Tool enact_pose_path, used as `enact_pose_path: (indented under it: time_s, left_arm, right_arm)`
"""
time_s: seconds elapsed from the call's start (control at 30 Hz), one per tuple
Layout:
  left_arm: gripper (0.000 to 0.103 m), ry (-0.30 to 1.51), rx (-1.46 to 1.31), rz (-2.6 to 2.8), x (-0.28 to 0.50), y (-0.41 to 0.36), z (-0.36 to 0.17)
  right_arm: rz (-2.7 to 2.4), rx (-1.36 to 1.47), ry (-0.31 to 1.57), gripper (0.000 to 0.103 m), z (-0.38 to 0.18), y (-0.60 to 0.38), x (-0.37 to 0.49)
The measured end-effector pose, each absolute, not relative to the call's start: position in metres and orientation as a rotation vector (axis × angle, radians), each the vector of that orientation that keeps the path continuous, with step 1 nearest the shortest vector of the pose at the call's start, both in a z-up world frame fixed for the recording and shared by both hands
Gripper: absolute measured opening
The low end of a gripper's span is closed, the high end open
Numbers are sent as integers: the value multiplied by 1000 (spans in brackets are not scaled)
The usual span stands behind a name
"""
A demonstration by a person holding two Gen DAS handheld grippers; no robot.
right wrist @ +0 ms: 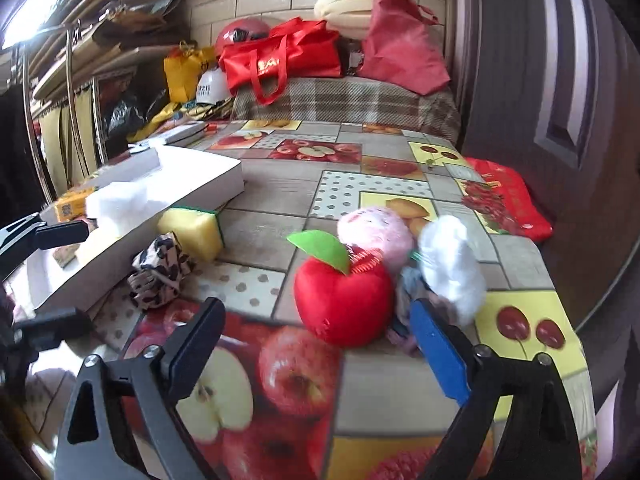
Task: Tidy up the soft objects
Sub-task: 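Grasp the blue-white patterned cloth with the left tool while the right tool grasps the red apple plush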
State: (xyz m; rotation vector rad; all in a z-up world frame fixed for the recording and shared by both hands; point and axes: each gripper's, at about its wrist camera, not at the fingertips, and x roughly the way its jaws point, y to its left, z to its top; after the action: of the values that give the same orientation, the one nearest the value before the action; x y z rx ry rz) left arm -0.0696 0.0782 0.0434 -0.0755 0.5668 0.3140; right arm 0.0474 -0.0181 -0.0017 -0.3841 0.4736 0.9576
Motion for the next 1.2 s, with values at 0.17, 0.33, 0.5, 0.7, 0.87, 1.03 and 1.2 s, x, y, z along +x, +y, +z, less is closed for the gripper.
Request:
enact_pose_path:
  time_s: [0.17,0.33,0.5,0.7,0.87,1.03,1.2]
  left_arm:
    - [93,602,-138,331,-58,91,39]
    - [93,670,-124,301,-38,88,33]
    - [93,715,-83,275,-16,73,28]
    - [93,773,-161,175,-8,73,20]
    - [93,704,-150,-14,-29,46,31]
    - [93,682,-119,154,-25,62,43]
    - [92,848,-108,167,5,61,16]
  right_arm:
    - [909,-433,540,93,-10,13,67]
    - [944,-423,573,60,-12,9,72]
    - [986,-328,602,56,-11,-5,81]
    - [993,-263,635,56,-10,-9,88]
    - [1000,-249,640,56,-10,-10,89]
    - [1007,-237,647,56,-10,-12,92]
    - [1005,-241,645,56,-10,-12,92]
